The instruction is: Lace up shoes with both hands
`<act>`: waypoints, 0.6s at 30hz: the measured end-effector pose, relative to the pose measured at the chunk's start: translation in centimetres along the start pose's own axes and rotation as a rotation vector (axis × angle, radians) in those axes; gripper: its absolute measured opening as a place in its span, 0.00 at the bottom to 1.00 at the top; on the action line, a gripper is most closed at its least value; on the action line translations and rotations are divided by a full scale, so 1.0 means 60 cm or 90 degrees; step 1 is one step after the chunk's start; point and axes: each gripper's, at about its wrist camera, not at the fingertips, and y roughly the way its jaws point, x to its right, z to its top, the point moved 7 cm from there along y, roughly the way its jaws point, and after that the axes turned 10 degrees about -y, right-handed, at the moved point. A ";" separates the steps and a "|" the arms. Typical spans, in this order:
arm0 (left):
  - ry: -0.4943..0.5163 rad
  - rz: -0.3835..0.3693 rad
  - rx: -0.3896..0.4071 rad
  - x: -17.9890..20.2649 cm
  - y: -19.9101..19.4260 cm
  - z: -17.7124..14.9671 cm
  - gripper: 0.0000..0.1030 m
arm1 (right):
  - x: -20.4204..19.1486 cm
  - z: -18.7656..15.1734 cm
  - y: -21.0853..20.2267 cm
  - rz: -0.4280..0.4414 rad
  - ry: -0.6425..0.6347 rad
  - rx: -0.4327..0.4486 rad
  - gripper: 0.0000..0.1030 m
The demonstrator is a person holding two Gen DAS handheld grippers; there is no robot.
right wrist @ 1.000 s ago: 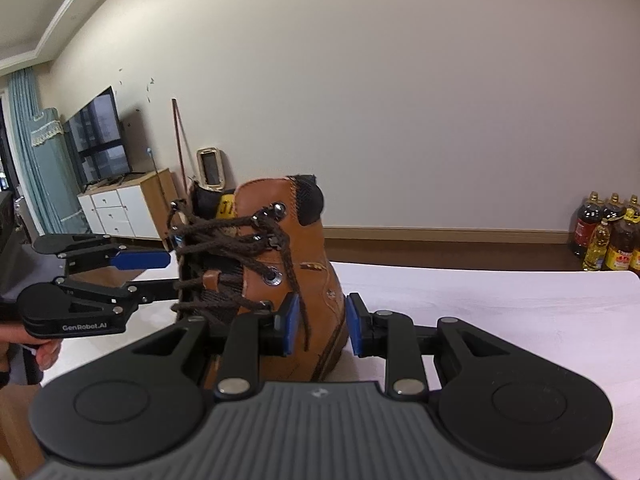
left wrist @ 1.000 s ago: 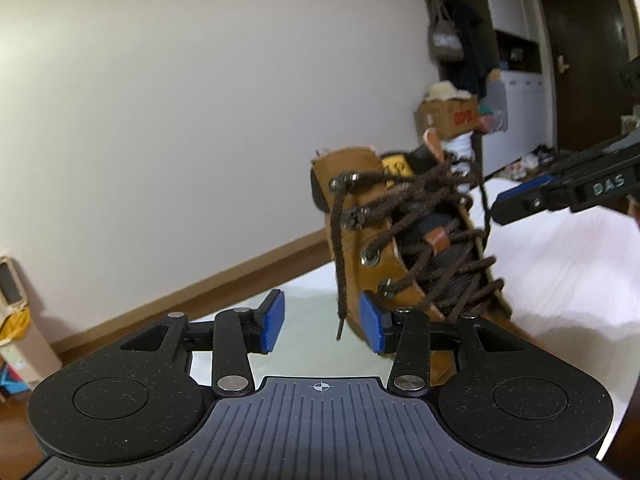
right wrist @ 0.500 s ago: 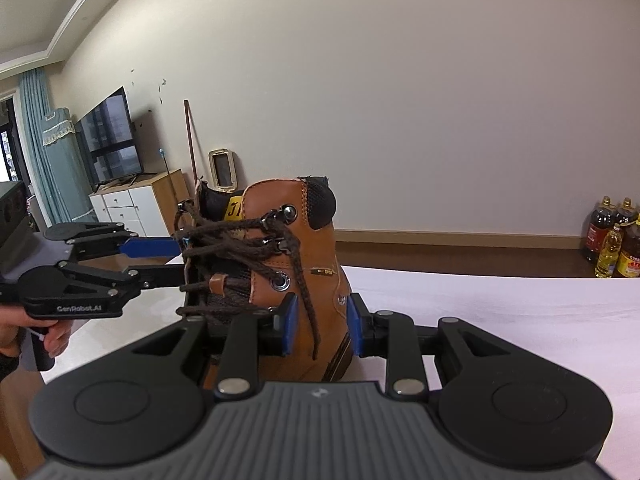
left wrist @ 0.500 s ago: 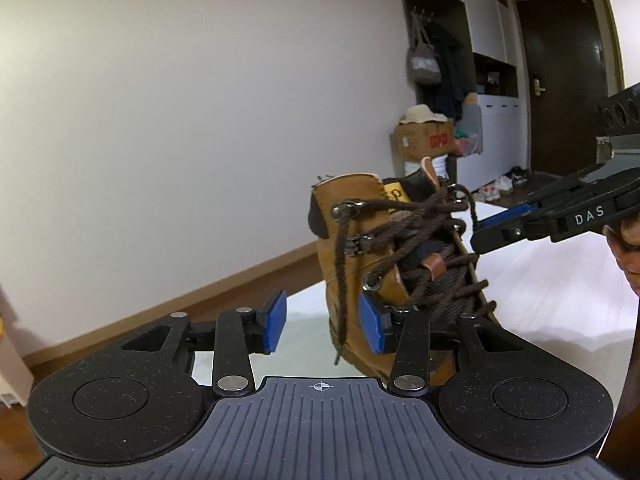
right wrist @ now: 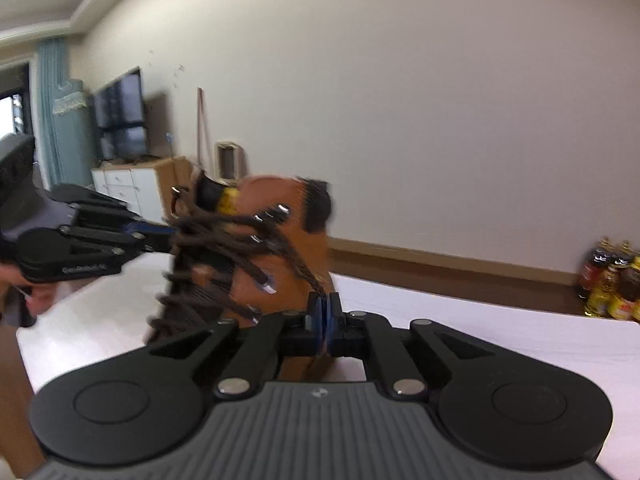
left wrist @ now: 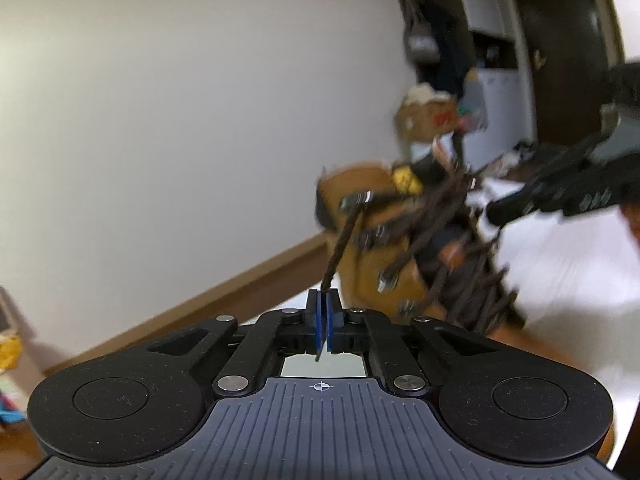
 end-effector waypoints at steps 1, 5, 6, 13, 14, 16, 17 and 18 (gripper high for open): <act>-0.002 -0.007 -0.006 0.004 -0.003 -0.010 0.01 | -0.005 -0.009 -0.003 0.014 0.013 -0.010 0.02; -0.024 -0.053 -0.009 0.032 -0.018 -0.025 0.01 | -0.044 -0.031 -0.013 0.080 0.040 -0.026 0.02; -0.029 -0.059 -0.006 0.036 -0.022 -0.023 0.01 | -0.048 -0.030 -0.015 0.094 0.061 -0.024 0.02; -0.053 -0.065 -0.008 0.043 -0.024 -0.029 0.01 | -0.061 -0.039 -0.035 0.116 0.103 -0.022 0.02; -0.063 -0.065 -0.006 0.042 -0.024 -0.028 0.01 | -0.058 -0.042 -0.041 0.116 0.104 -0.022 0.02; -0.070 -0.063 -0.005 0.045 -0.023 -0.030 0.01 | -0.055 -0.042 -0.047 0.121 0.122 -0.018 0.02; -0.075 -0.062 -0.004 0.047 -0.022 -0.032 0.01 | -0.056 -0.044 -0.049 0.125 0.125 -0.018 0.02; -0.076 -0.063 -0.003 0.051 -0.024 -0.033 0.01 | -0.059 -0.047 -0.051 0.130 0.126 -0.022 0.02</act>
